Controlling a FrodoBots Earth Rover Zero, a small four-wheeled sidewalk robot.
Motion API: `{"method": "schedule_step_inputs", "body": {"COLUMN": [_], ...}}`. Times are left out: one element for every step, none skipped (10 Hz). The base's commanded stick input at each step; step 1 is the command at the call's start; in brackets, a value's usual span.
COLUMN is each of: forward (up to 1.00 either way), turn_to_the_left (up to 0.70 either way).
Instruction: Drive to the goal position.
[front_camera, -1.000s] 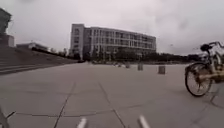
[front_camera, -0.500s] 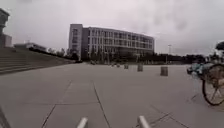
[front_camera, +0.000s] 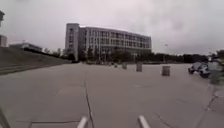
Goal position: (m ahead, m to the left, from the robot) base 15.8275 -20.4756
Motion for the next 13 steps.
{"method": "schedule_step_inputs", "body": {"forward": [1.0,1.0,1.0,1.0,1.0,1.0,1.0,1.0,1.0,1.0,0.29,0.0,0.0], "turn_to_the_left": [-0.36,-0.36,-0.36,-0.36,-0.36,-0.36,0.0,0.0,0.0,-0.22,-0.11,0.0,0.0]}}
